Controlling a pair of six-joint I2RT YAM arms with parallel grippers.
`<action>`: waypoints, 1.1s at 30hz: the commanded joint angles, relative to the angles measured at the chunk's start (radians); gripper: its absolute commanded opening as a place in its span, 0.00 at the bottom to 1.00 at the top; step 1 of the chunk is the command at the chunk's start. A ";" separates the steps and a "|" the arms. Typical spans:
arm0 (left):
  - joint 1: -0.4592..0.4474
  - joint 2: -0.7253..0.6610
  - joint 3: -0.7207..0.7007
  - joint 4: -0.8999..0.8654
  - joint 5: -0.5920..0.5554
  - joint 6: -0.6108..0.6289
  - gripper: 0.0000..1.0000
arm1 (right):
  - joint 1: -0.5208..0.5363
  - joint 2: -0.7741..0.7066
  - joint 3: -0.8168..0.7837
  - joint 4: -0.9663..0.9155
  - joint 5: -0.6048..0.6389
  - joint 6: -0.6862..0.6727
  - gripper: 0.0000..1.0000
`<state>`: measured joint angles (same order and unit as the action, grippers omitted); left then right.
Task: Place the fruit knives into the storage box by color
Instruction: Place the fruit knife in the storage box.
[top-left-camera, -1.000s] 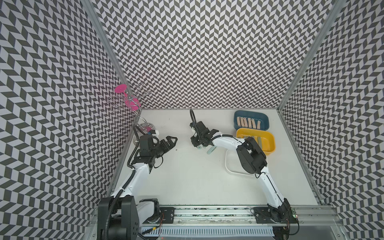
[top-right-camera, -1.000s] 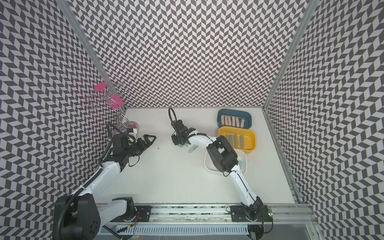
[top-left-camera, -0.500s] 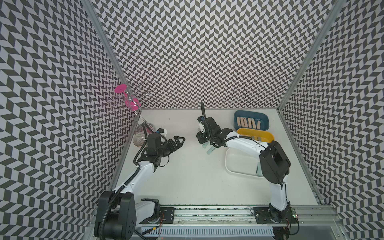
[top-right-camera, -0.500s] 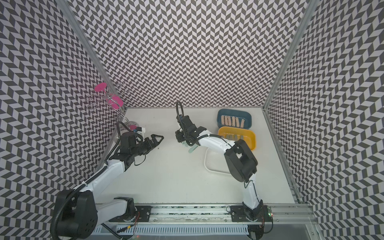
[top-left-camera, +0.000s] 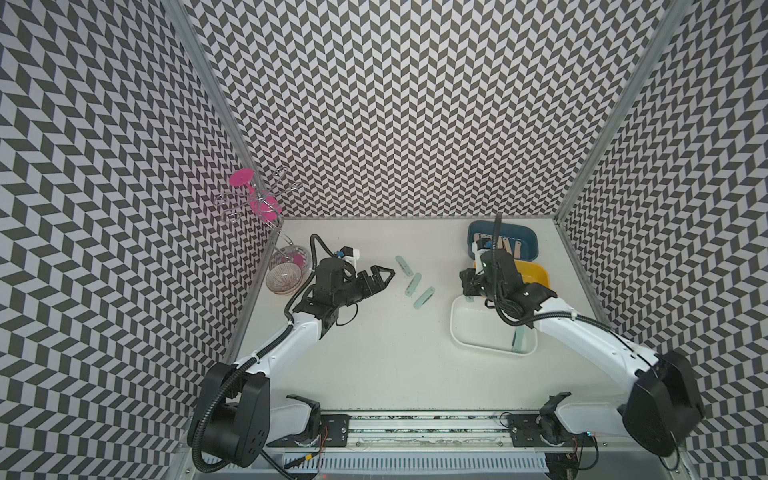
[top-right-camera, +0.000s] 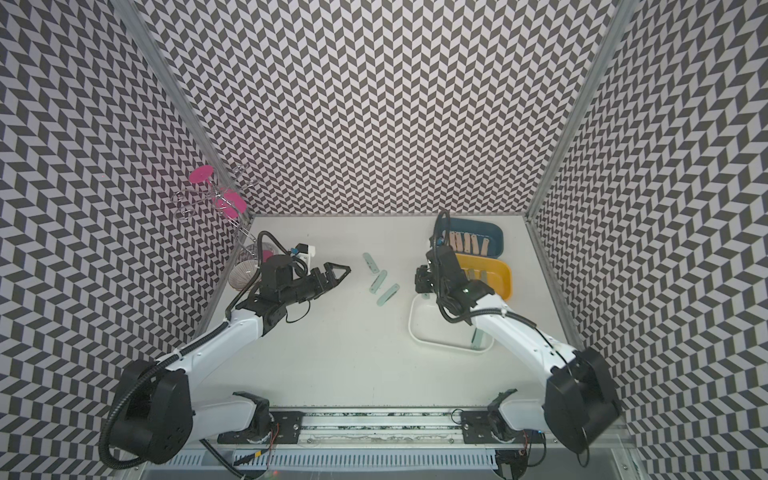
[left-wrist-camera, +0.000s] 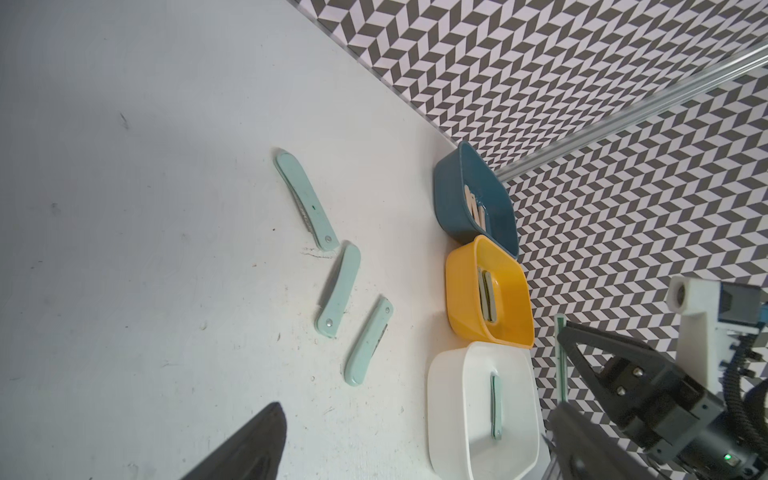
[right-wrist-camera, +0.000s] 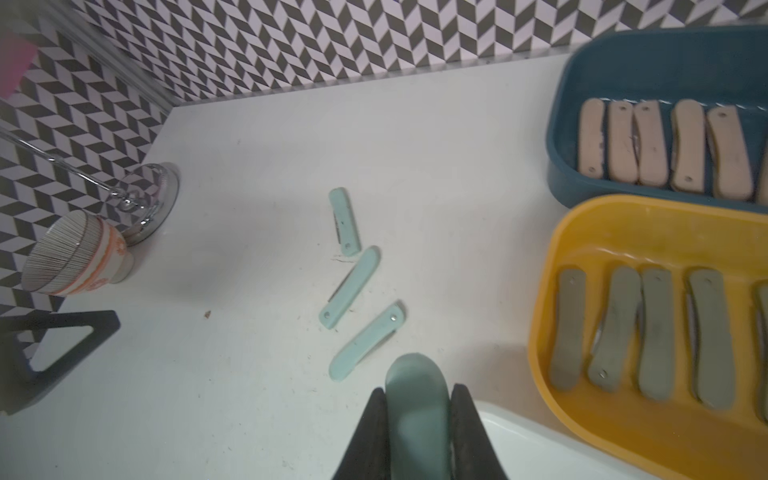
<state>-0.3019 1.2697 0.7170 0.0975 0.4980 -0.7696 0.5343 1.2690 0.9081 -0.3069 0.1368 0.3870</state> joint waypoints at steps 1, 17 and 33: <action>-0.025 0.001 0.025 0.016 0.026 0.002 1.00 | -0.027 -0.107 -0.113 0.027 0.078 0.055 0.16; -0.116 -0.055 -0.015 -0.050 0.057 0.041 1.00 | -0.116 -0.090 -0.347 0.056 0.161 0.096 0.16; -0.124 -0.025 0.017 -0.030 0.075 0.038 1.00 | -0.171 0.073 -0.264 -0.072 0.209 0.098 0.14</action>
<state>-0.4194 1.2369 0.7147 0.0574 0.5568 -0.7418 0.3653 1.3273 0.6273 -0.3660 0.3027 0.4732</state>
